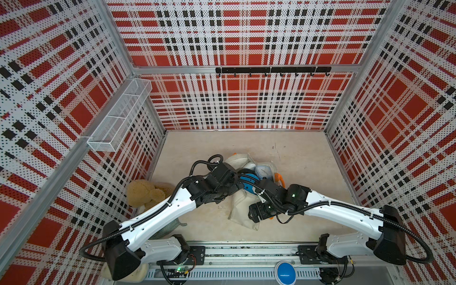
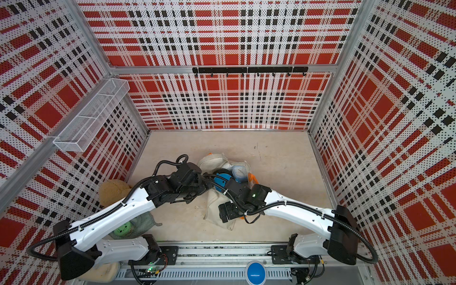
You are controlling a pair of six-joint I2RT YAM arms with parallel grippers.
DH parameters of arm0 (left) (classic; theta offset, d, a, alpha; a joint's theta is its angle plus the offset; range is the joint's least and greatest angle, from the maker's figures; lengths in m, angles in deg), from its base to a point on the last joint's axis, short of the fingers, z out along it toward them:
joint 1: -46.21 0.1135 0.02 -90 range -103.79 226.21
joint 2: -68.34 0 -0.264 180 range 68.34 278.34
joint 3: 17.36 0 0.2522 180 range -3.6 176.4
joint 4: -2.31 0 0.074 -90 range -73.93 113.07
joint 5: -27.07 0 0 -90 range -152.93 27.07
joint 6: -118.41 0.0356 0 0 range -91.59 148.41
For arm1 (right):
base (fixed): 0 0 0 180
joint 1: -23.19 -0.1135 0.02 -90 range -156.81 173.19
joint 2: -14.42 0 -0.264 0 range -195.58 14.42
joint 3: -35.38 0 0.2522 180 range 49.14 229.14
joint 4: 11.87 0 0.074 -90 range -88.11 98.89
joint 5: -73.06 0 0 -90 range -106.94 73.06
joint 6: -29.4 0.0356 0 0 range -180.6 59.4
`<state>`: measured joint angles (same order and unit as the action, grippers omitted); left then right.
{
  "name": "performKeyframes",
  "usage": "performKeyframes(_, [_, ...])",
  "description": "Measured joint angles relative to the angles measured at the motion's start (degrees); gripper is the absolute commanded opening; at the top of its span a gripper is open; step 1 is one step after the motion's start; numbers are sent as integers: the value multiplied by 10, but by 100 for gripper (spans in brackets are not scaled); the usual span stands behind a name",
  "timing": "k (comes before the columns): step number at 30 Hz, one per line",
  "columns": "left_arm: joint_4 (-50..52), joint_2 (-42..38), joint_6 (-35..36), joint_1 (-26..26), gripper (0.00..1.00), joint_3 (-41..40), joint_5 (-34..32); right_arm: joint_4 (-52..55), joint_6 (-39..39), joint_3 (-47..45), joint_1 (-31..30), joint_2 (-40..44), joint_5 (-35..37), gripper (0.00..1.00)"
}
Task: Take the alarm clock out of the canvas bag
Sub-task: Pick up the alarm from the canvas bag.
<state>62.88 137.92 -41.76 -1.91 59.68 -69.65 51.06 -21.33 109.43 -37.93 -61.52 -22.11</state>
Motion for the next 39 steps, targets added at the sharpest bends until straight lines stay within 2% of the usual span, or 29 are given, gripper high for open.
performKeyframes(1, [-3,3,1,2,80,2,1,0,0,0,0,2,3,99])
performKeyframes(4, [-8,11,3,5,39,5,5,6,-3,0,1,22,19,100])
performKeyframes(7, [2,10,6,-5,18,5,-8,29,-14,17,23,54,32,100])
performKeyframes(11, [18,-11,5,-50,0,5,-49,42,-30,55,103,93,27,100])
performKeyframes(16, [24,-23,3,-97,0,-2,-84,28,-22,102,177,71,-2,95])
performKeyframes(22, [25,-22,-9,-129,0,-30,-123,-15,15,139,182,-28,-46,85])
performKeyframes(27, [25,-12,-21,-150,0,-33,-149,-47,63,85,182,-30,-63,81])
performKeyframes(28, [25,-9,-27,-156,0,-33,-157,-86,75,54,182,-17,-66,80])
performKeyframes(31, [25,6,-36,-171,0,-35,-171,-110,111,-22,182,19,-68,79])
performKeyframes(37, [24,20,-50,-176,0,-41,-181,-189,143,-75,194,29,-79,63])
performKeyframes(39, [24,19,-53,-176,0,-42,-182,-212,146,-81,198,28,-82,62])
